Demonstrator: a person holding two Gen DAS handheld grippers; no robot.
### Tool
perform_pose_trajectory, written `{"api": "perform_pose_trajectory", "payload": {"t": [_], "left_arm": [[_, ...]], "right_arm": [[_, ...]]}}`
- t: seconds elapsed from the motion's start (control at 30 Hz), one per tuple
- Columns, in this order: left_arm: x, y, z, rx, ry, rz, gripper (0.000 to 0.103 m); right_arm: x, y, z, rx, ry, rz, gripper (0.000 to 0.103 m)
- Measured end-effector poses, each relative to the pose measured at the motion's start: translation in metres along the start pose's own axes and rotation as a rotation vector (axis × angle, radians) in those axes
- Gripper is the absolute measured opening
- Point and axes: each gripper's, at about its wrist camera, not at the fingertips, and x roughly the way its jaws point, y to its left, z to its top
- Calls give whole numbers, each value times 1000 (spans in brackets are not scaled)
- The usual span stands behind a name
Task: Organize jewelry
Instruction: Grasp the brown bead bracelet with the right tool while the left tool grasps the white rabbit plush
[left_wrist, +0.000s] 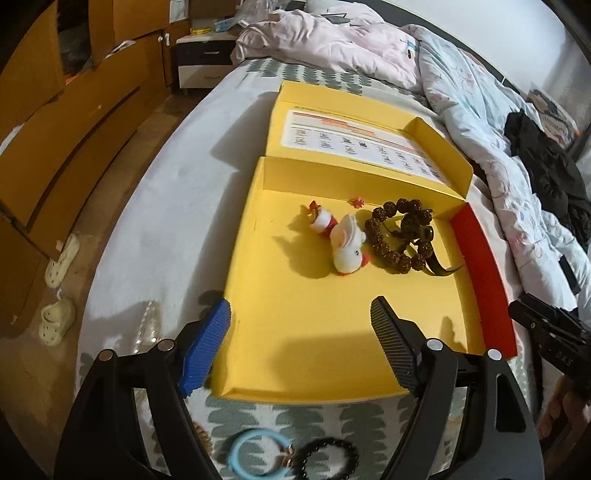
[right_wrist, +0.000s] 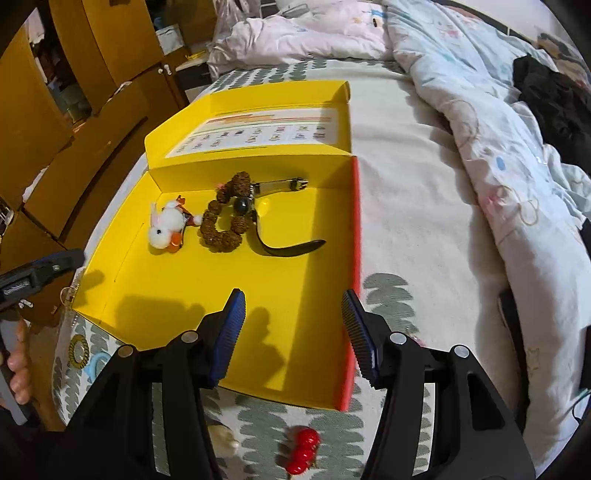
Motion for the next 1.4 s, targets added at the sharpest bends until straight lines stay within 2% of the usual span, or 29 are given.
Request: {"api": "perform_pose_trajectory", "payload": {"t": [0.2,0.47,0.57,0.7,0.77,1.0,1.03,1.27,1.4], "left_arm": [[19,-8,7,3,6,17,77],[47,-16,23,-25,34,-13,77],[55,-20,26,-44,47,-37,77],[70,-23,29,-54,75,15,76],[78,-19,29,-76,92,9,74],[88,-14,35,-100,112,-3,71],[88,-14,36,-97,111,0,71],[97,-14,34,-100,126,-9,67],[99,-17,33,-100,130,-29,54]], "right_arm": [[12,4,10,17,-11,34,57],[32,21,40,42,-35,98,57],[47,31,54,36,-27,100,57],[68,47,70,-13,-13,79,57],[79,52,77,-39,-11,59,57],[119,45,87,-30,44,101,57],[120,44,89,-26,43,109,54],[133,49,92,-48,54,122,52],[138,52,90,-64,63,104,39]]}}
